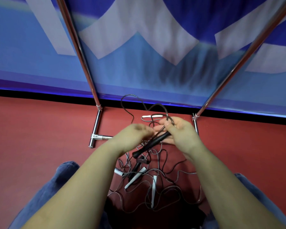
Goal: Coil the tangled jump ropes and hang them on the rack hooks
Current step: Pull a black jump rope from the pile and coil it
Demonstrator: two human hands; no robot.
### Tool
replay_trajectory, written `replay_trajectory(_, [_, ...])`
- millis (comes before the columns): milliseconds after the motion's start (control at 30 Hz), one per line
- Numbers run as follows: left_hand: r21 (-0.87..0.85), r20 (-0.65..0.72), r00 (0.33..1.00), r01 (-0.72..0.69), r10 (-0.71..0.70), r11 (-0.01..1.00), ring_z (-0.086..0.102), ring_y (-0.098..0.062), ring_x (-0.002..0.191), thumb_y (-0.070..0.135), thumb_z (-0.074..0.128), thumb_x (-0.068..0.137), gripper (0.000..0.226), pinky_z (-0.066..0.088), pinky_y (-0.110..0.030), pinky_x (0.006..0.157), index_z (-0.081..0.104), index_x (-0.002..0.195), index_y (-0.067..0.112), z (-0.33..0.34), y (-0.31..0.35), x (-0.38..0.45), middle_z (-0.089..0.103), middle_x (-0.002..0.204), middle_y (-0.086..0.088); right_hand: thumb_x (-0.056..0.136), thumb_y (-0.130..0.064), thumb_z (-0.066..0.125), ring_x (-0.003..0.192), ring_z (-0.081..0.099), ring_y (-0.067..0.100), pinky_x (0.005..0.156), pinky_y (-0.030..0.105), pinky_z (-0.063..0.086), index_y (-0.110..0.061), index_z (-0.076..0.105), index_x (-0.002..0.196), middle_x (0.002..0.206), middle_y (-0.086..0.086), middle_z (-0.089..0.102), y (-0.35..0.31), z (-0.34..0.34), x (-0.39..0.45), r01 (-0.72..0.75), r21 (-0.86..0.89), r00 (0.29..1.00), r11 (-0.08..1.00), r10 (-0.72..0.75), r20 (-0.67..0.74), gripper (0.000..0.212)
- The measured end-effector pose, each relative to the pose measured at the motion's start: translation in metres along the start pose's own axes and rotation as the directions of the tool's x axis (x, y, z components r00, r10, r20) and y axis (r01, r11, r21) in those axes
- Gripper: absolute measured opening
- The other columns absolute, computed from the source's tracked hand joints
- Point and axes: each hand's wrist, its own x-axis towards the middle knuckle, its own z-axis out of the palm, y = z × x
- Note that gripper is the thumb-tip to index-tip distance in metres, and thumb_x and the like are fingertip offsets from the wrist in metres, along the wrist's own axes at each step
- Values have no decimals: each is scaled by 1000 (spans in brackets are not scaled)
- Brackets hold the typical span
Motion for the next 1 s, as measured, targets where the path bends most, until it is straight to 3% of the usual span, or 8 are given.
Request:
replay_trajectory(67, [235, 104, 994, 14, -39, 972, 56, -16, 77, 14, 49, 97, 16, 46, -16, 73, 65, 92, 15, 3, -6, -2, 62, 84, -3, 100, -8, 40, 72, 68, 19, 67, 28, 58, -17, 58, 88, 82, 5, 69, -3, -4, 0, 10, 16, 1000, 1000, -9, -21, 24])
replay_trajectory(300, [327, 79, 996, -69, 46, 943, 54, -10, 68, 9, 56, 95, 14, 44, -21, 67, 60, 84, 18, 6, -10, 3, 63, 71, 9, 100, -14, 42, 54, 62, 8, 61, 19, 52, -24, 58, 89, 79, 1, 69, -5, -16, 3, 94, -151, 993, 984, -104, -57, 22])
replay_trajectory(433, [-67, -72, 995, -68, 63, 995, 57, -11, 59, 5, 49, 97, 17, 48, -17, 57, 58, 84, 12, 5, -4, 4, 64, 70, 0, 99, -15, 43, 64, 60, 12, 71, 20, 49, -24, 59, 91, 80, -5, 66, -2, -18, 4, 73, -291, 997, 954, -80, -13, 21])
replay_trajectory(633, [-576, -159, 987, -62, -38, 815, 68, -11, 57, 6, 43, 100, 19, 58, -21, 57, 58, 88, 9, 1, 11, 3, 70, 64, 1, 97, -24, 50, 90, 66, 27, 93, 50, 48, -15, 65, 87, 91, 9, 70, 13, -1, -2, -14, -470, 974, 883, 119, 194, 20])
replay_trajectory(700, [-664, -199, 977, -81, -71, 744, 69, -12, 58, 6, 43, 100, 18, 58, -22, 57, 58, 90, 9, -2, 11, 4, 70, 65, 0, 98, -22, 47, 98, 65, 29, 94, 40, 50, -12, 66, 95, 103, 13, 70, 13, 2, -4, -34, -458, 964, 888, 149, 218, 22])
replay_trajectory(767, [-733, -249, 963, -117, -104, 670, 70, -13, 59, 5, 43, 100, 18, 58, -25, 59, 58, 90, 8, -6, 10, 6, 69, 71, -4, 100, -12, 42, 104, 64, 19, 94, 26, 48, -9, 63, 103, 107, 8, 67, 12, 4, -5, -50, -403, 956, 914, 161, 245, 22])
replay_trajectory(867, [-783, -270, 955, -144, -123, 605, 70, -14, 60, 6, 44, 99, 16, 59, -25, 60, 58, 91, 7, -10, 10, 7, 66, 79, -6, 101, -10, 39, 95, 65, 19, 93, 28, 48, -17, 58, 88, 92, 4, 68, 11, 6, -5, -43, -354, 958, 934, 140, 252, 23])
replay_trajectory(1000, [-511, -241, 965, -35, -104, 859, 66, -19, 74, 24, 48, 99, 21, 55, -27, 67, 63, 91, 11, -5, 9, 4, 70, 78, -2, 103, -11, 33, 64, 67, 10, 66, 22, 55, -13, 54, 87, 77, 6, 67, 0, 3, -4, -116, -107, 981, 987, 131, 141, 26])
